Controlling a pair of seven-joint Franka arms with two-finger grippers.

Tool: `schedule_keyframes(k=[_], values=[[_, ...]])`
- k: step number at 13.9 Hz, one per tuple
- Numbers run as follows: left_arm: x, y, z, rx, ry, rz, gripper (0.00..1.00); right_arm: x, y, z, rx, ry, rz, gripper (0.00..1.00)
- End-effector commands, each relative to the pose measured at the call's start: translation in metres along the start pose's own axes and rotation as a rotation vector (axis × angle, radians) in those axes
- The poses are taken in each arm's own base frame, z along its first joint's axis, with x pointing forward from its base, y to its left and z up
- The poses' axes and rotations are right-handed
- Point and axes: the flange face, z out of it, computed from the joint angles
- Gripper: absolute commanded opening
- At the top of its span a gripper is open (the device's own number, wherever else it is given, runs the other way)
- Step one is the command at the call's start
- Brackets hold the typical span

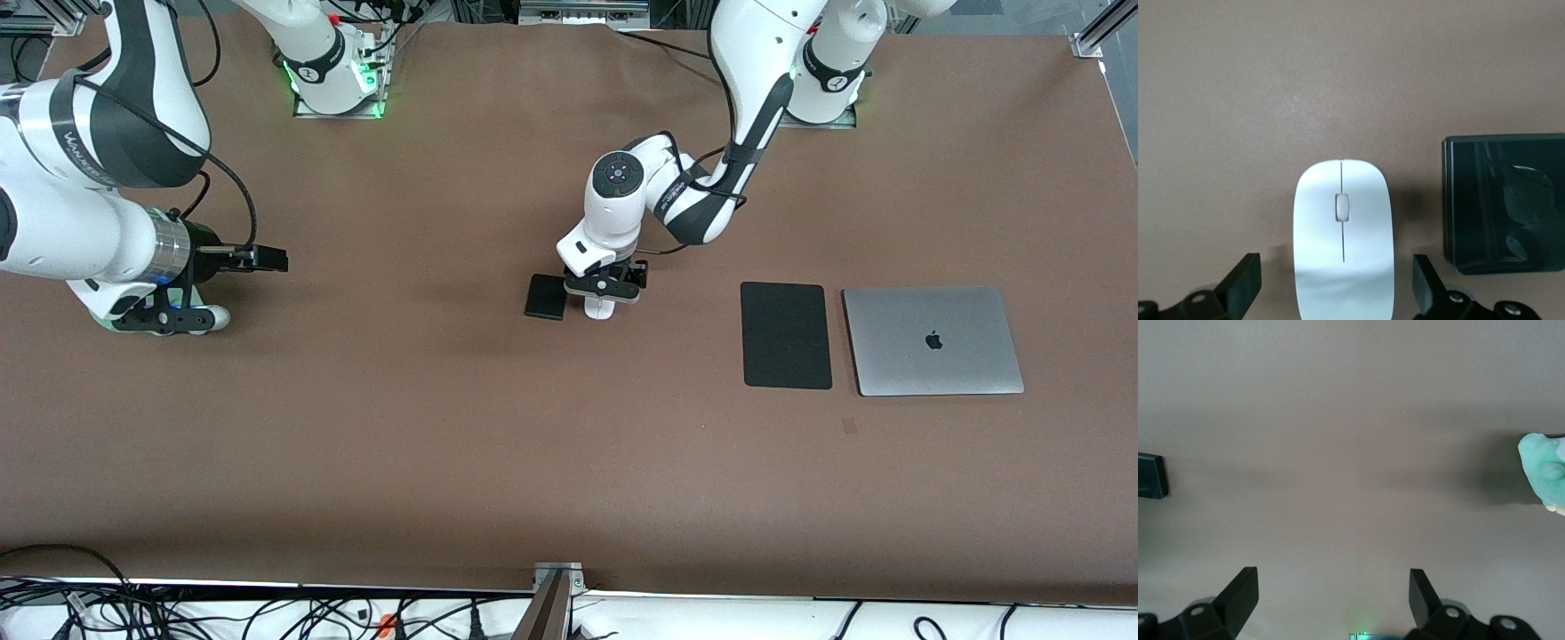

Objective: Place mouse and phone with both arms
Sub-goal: 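Reach the left gripper down to the white mouse and grasp it, then lift the mouse with the left gripper while the right gripper reaches the phone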

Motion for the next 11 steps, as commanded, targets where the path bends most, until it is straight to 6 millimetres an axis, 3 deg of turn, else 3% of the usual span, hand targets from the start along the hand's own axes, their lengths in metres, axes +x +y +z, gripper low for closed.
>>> schedule_keyframes(k=[1, 4, 5, 7, 8, 11], values=[[-0.003, 0.008, 0.012, 0.006, 0.026, 0.003, 1.0, 0.008, -0.006, 0.009, 0.01, 0.006, 0.062, 1.0], [-0.002, 0.008, 0.01, 0.003, 0.03, 0.004, 1.0, 0.005, -0.02, 0.012, -0.003, -0.01, 0.128, 1.0], [-0.002, 0.007, 0.009, 0.002, 0.031, 0.009, 0.89, 0.005, -0.021, 0.012, -0.005, -0.008, 0.127, 1.0], [-0.001, 0.006, 0.008, 0.003, 0.031, 0.009, 0.49, 0.004, -0.021, 0.013, -0.004, -0.012, 0.13, 1.0], [0.001, 0.004, 0.003, 0.005, 0.033, 0.008, 0.38, 0.004, -0.025, 0.013, -0.002, -0.012, 0.126, 1.0], [0.017, -0.015, -0.036, 0.039, 0.011, -0.018, 0.36, 0.002, -0.039, 0.014, -0.004, -0.003, 0.171, 1.0]])
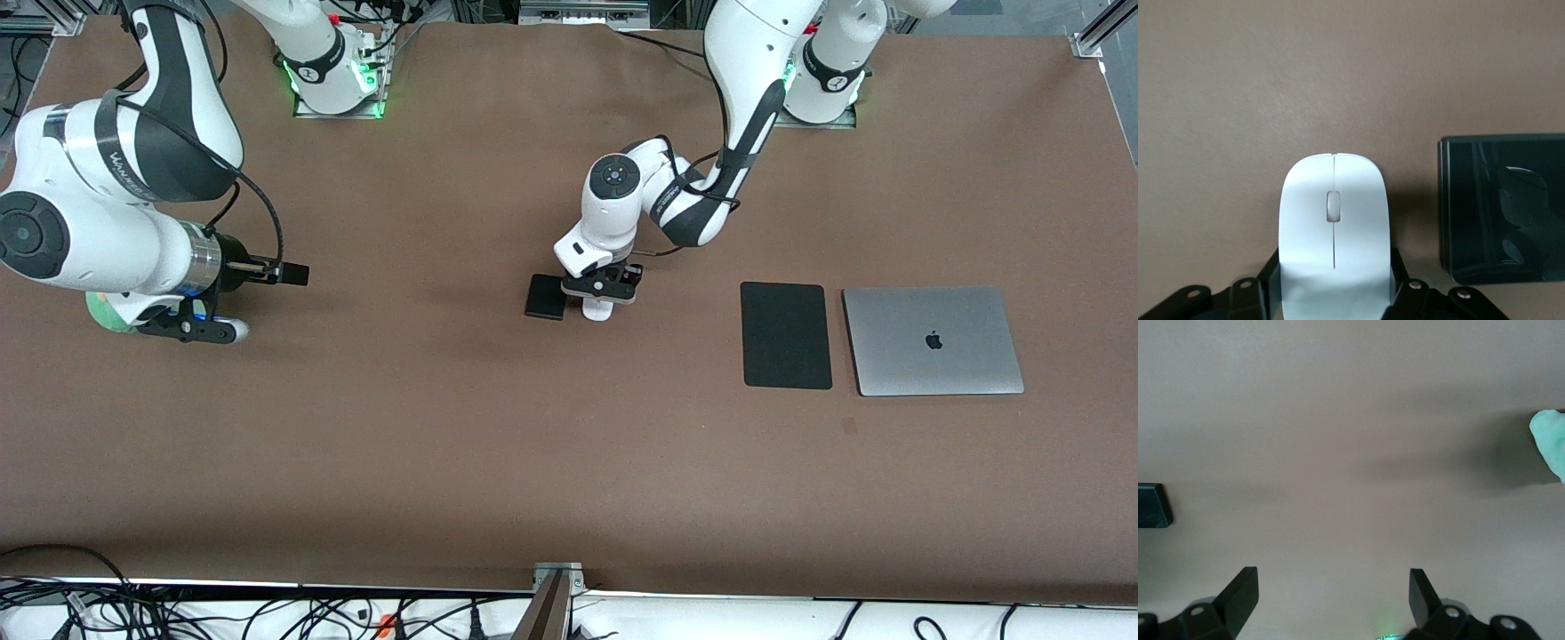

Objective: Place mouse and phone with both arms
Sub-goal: 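Lift the mouse with the left gripper while the right gripper reaches the phone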

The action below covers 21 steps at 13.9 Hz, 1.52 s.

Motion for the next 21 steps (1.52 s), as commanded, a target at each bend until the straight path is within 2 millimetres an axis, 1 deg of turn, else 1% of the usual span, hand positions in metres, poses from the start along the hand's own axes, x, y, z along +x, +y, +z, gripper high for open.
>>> schedule_keyframes(k=[1, 4, 6, 7, 8, 9, 10, 12, 13, 14, 15, 16, 17, 18, 19, 20, 21], values=[[0.026, -0.031, -0.062, 0.05, -0.004, -0.023, 0.37, -0.009, -0.024, -0.002, 0.007, 0.01, 0.038, 1.0], [0.048, -0.076, -0.126, 0.123, -0.1, -0.078, 0.39, -0.012, -0.049, -0.001, 0.01, 0.044, 0.065, 1.0], [0.067, -0.117, -0.163, 0.168, -0.168, -0.102, 0.42, -0.016, -0.074, 0.001, 0.017, 0.08, 0.064, 1.0], [0.075, -0.134, -0.177, 0.18, -0.201, -0.105, 0.42, -0.018, -0.089, 0.006, 0.024, 0.092, 0.072, 1.0], [0.082, -0.159, -0.187, 0.191, -0.249, -0.131, 0.42, -0.02, -0.102, 0.007, 0.056, 0.104, 0.099, 1.0], [0.089, -0.184, -0.194, 0.188, -0.295, -0.149, 0.42, -0.022, -0.117, 0.011, 0.084, 0.107, 0.1, 1.0], [0.093, -0.208, -0.196, 0.171, -0.334, -0.146, 0.42, -0.024, -0.131, 0.011, 0.101, 0.131, 0.085, 1.0], [0.101, -0.27, -0.189, 0.116, -0.399, -0.139, 0.42, -0.033, -0.173, 0.024, 0.116, 0.185, 0.031, 1.0], [0.103, -0.291, -0.182, 0.088, -0.421, -0.128, 0.41, -0.038, -0.194, 0.031, 0.125, 0.211, 0.008, 1.0], [0.103, -0.297, -0.176, 0.084, -0.431, -0.119, 0.41, -0.04, -0.211, 0.042, 0.131, 0.229, 0.006, 1.0], [0.101, -0.301, -0.16, 0.089, -0.454, -0.122, 0.41, -0.045, -0.23, 0.054, 0.137, 0.246, 0.002, 1.0], [0.102, -0.312, -0.149, 0.095, -0.46, -0.133, 0.41, -0.05, -0.247, 0.068, 0.143, 0.254, 0.008, 1.0], [0.101, -0.321, -0.133, 0.094, -0.468, -0.145, 0.41, -0.056, -0.267, 0.083, 0.155, 0.268, 0.027, 1.0], [0.1, -0.333, -0.116, 0.09, -0.467, -0.163, 0.41, -0.061, -0.281, 0.1, 0.148, 0.276, 0.024, 1.0], [0.097, -0.337, -0.099, 0.086, -0.447, -0.168, 0.41, -0.062, -0.29, 0.118, 0.13, 0.276, 0.005, 1.0], [0.093, -0.345, -0.087, 0.078, -0.427, -0.176, 0.41, -0.065, -0.299, 0.138, 0.107, 0.265, -0.012, 1.0], [0.09, -0.346, -0.078, 0.072, -0.414, -0.162, 0.41, -0.07, -0.308, 0.155, 0.088, 0.27, -0.03, 1.0]])
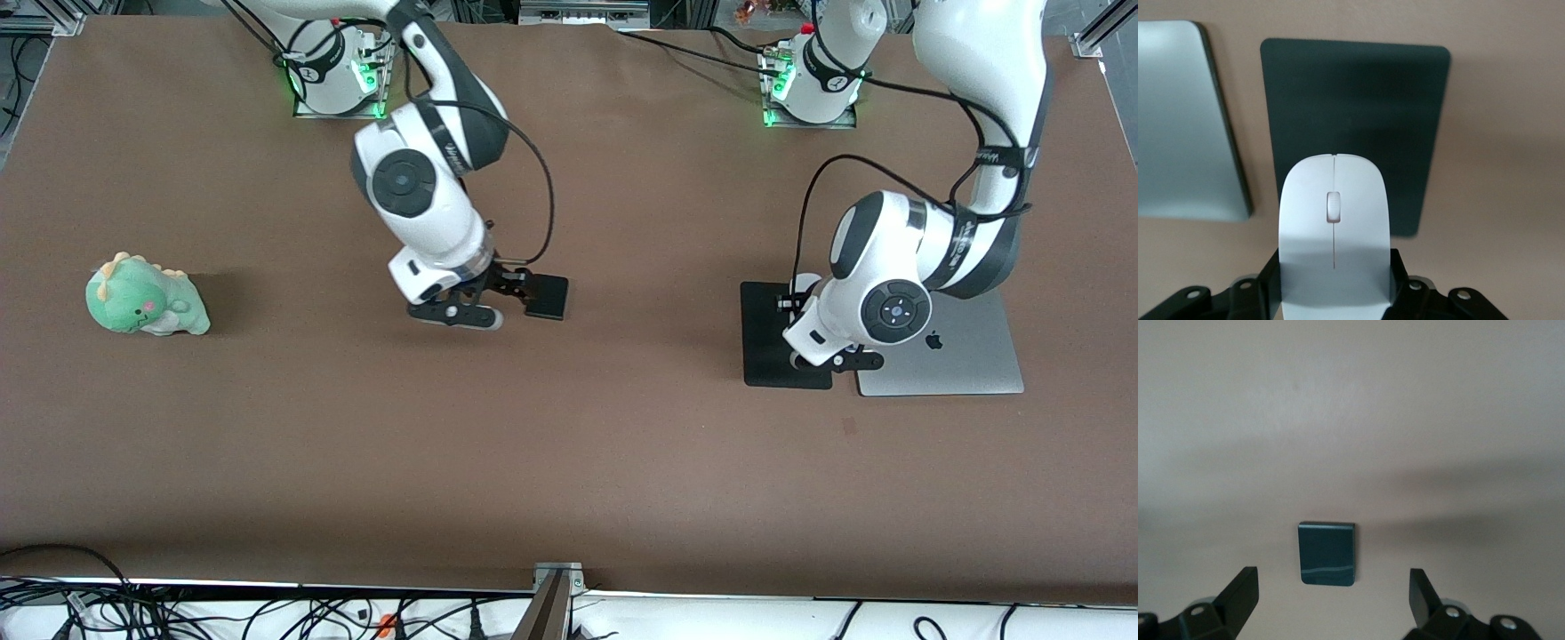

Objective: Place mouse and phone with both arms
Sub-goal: 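Lower the mouse onto the black pad and open the left gripper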

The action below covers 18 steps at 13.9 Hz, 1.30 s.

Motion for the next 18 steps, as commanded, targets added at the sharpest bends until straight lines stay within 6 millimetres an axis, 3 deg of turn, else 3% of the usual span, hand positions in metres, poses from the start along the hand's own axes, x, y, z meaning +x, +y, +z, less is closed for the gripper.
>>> schedule_keyframes(k=[1, 4, 7, 14, 15, 16, 18], values=[[-0.002, -0.009, 0.025, -0.021, 0.027, 0.024, 0.41, -0.017, -0.013, 0.04, -0.03, 0.017, -0.022, 1.0], [0.001, -0.007, 0.061, -0.04, 0.086, 0.023, 0.41, -0.032, -0.022, 0.081, -0.067, 0.023, -0.061, 1.0], [0.003, -0.007, 0.07, -0.044, 0.101, 0.024, 0.41, -0.043, -0.032, 0.12, -0.07, 0.04, 0.0, 1.0], [0.01, -0.005, 0.091, -0.051, 0.116, 0.024, 0.43, -0.049, -0.032, 0.153, -0.087, 0.034, 0.122, 1.0], [0.012, -0.005, 0.092, -0.054, 0.123, 0.02, 0.5, -0.05, -0.033, 0.156, -0.087, 0.037, 0.128, 1.0], [0.012, -0.005, 0.092, -0.054, 0.123, 0.02, 0.99, -0.049, -0.033, 0.156, -0.084, 0.04, 0.128, 1.0], [0.011, -0.006, 0.089, -0.053, 0.117, 0.017, 1.0, -0.049, -0.033, 0.158, -0.082, 0.038, 0.132, 1.0]])
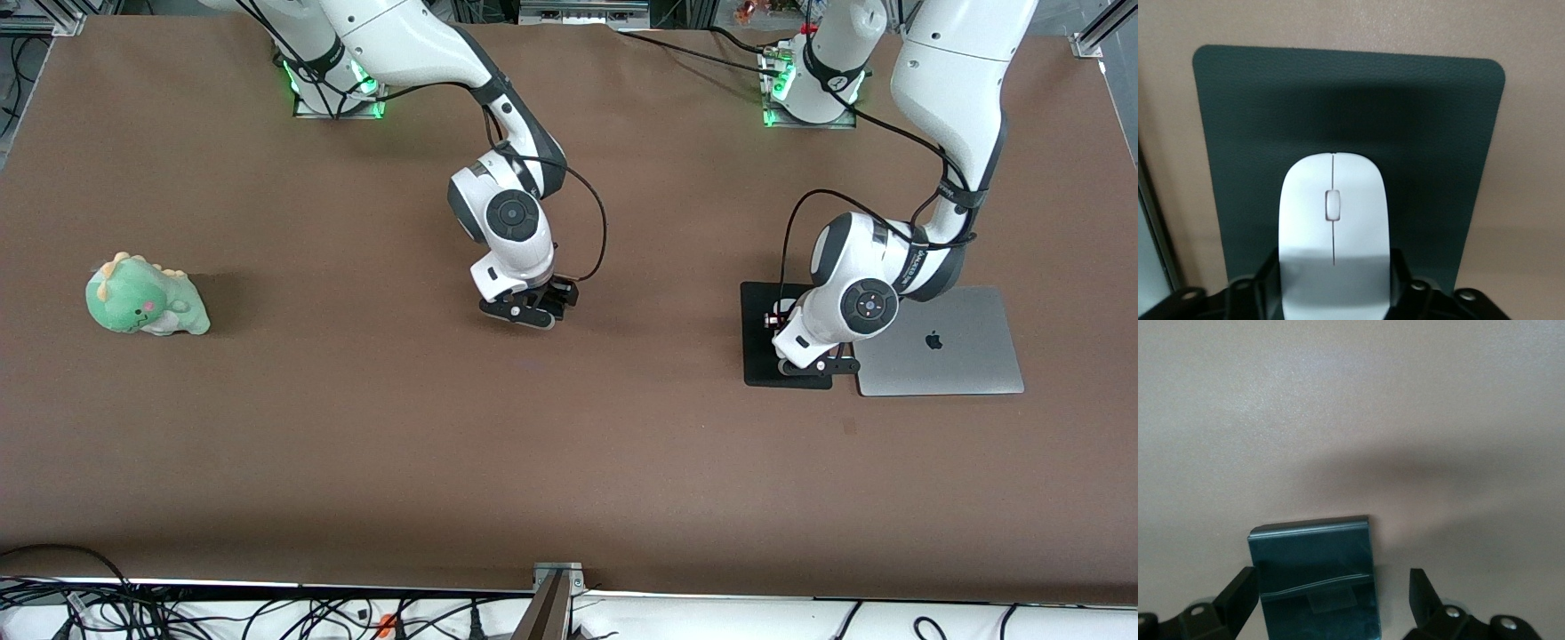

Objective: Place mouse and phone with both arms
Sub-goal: 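Lower the mouse onto the black pad and open the left gripper, then lift the black phone with the right gripper while the left gripper withdraws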

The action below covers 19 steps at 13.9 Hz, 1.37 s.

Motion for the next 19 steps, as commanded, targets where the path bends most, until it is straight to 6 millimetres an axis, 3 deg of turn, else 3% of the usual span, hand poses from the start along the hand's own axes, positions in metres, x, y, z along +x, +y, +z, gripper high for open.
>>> schedule_keyframes(k=[1, 3, 10, 13, 16, 17, 19], values=[[-0.001, -0.005, -0.007, -0.009, -0.002, 0.01, 1.0, 0.0, -0.006, 0.003, 0.005, 0.013, 0.017, 1.0], [-0.003, -0.012, -0.027, -0.008, -0.012, 0.001, 1.0, 0.0, -0.009, 0.007, 0.003, 0.015, 0.012, 1.0], [-0.01, -0.019, -0.185, 0.029, -0.134, -0.005, 1.0, -0.006, -0.031, 0.012, 0.033, 0.041, -0.019, 1.0], [-0.031, -0.027, -0.255, 0.016, -0.085, 0.073, 1.0, -0.007, -0.031, 0.021, 0.026, 0.081, -0.062, 1.0], [-0.066, -0.063, -0.311, -0.007, -0.052, 0.136, 1.0, -0.007, -0.029, 0.029, 0.003, 0.093, -0.093, 1.0], [-0.077, -0.069, -0.328, -0.001, -0.041, 0.141, 1.0, -0.007, -0.029, 0.028, 0.003, 0.095, -0.102, 0.92], [-0.099, -0.081, -0.362, -0.004, 0.004, 0.127, 1.0, -0.004, -0.029, 0.026, 0.004, 0.095, -0.11, 0.52]])
